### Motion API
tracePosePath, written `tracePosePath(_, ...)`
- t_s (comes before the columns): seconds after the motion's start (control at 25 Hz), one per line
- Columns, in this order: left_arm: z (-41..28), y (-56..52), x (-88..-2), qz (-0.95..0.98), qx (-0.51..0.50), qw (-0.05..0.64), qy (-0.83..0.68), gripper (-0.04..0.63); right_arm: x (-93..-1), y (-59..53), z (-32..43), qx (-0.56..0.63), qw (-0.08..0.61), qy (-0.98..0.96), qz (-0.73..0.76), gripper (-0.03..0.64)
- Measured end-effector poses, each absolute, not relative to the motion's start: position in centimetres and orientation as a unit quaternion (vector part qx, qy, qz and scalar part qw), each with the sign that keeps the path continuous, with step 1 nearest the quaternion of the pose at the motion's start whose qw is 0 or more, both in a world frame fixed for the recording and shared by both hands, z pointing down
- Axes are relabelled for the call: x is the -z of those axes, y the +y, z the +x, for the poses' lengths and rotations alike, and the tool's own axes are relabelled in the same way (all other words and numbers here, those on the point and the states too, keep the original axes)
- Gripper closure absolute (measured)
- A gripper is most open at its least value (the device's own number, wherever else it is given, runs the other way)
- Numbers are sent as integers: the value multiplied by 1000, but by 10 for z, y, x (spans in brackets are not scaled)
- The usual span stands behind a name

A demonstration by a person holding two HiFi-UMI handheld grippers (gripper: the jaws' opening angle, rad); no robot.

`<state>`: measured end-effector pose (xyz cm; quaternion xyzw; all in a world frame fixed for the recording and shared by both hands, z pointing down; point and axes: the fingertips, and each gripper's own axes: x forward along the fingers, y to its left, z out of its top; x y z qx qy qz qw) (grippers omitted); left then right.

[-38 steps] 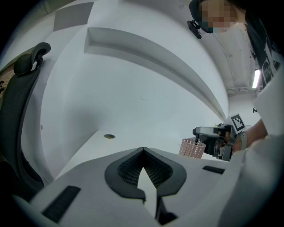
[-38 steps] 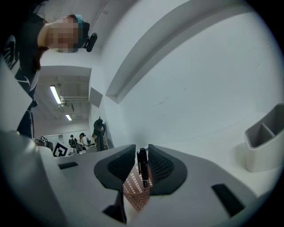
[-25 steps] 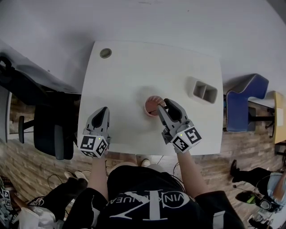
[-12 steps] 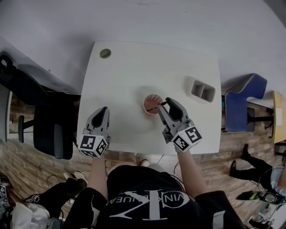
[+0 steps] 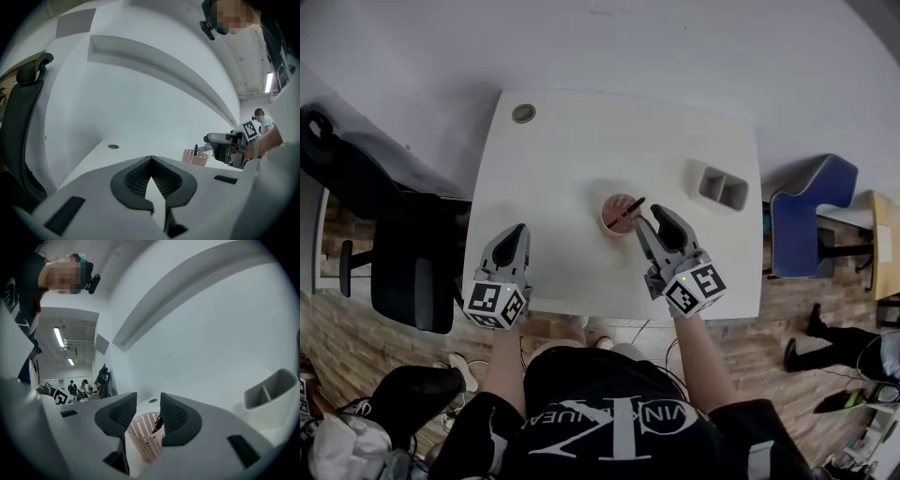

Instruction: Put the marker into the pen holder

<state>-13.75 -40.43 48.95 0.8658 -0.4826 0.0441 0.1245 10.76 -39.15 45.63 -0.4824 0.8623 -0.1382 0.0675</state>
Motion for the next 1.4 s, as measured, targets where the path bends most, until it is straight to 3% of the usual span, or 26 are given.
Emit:
tracePosePath(0.2, -135, -397, -487, 868, -43, 120, -479, 581, -457, -382, 109, 130, 57, 863, -486, 523)
tracePosePath(0.48, -131, -385, -482, 870, -44, 114, -478, 581, -459, -366, 113, 127, 46, 863, -487, 569)
tracePosePath(1.4, -126, -324, -461, 874, -33, 86, -477, 581, -454, -295, 140, 103, 14, 840, -533, 591)
